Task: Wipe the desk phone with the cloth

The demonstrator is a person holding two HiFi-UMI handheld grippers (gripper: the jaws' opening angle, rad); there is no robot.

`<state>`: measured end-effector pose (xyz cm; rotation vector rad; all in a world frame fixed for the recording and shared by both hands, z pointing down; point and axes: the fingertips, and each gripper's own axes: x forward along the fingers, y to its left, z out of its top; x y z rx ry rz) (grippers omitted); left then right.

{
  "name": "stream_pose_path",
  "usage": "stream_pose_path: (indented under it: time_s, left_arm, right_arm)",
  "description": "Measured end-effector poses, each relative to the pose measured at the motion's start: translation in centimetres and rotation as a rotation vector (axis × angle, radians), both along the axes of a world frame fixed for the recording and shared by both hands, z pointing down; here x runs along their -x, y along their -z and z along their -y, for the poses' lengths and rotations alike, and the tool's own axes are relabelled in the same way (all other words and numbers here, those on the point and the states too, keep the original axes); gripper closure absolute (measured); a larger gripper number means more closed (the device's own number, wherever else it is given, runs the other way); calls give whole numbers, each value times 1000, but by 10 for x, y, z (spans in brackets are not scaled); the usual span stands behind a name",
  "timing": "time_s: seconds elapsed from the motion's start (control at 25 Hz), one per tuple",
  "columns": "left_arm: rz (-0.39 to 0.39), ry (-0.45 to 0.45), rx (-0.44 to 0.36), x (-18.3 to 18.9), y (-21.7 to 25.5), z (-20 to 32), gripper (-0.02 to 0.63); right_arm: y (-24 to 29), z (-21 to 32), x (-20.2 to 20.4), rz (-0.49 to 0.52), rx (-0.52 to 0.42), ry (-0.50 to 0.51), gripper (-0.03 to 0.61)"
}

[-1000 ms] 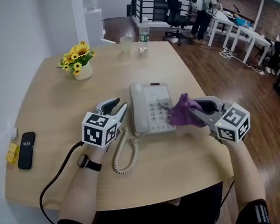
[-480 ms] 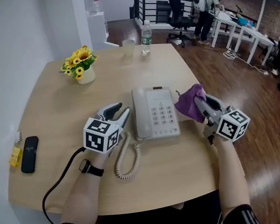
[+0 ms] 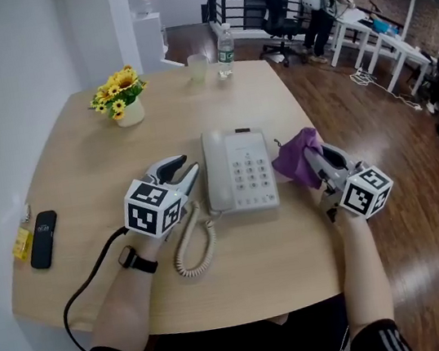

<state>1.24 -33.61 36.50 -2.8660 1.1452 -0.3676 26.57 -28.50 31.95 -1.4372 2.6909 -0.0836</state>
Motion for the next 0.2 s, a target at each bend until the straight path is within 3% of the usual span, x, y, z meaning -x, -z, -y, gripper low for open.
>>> stream_pose_path:
  time_s: [0.2]
  left_arm:
    - [-2,-3,1,-2,-1,0,502]
  right_arm:
    - [-1,1,-1,-9,8,1,509]
